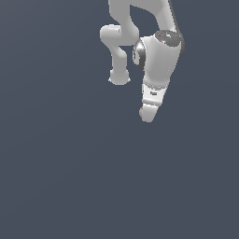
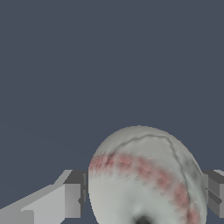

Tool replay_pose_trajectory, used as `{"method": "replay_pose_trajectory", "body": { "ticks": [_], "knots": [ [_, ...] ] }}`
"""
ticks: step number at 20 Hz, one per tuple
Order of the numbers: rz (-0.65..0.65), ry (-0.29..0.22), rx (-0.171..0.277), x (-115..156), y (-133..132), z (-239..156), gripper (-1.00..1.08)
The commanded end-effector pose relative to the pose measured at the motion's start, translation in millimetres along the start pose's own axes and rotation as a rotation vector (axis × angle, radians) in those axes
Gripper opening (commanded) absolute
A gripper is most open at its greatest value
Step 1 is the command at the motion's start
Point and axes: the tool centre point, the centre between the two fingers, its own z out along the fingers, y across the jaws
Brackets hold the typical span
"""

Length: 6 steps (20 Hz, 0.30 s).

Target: Pick up the object and move it to a goal position.

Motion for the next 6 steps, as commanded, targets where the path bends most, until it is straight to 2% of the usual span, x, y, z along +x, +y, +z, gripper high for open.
{"method": "replay_pose_trajectory", "body": {
  "ticks": [1, 6],
  "knots": [
    [0.001, 0.001, -0.001, 1.4, -4.0, -9.6, -1.0],
    [0.001, 0.002, 0.0, 2.6, -6.4, -16.6, -1.0]
  ]
}}
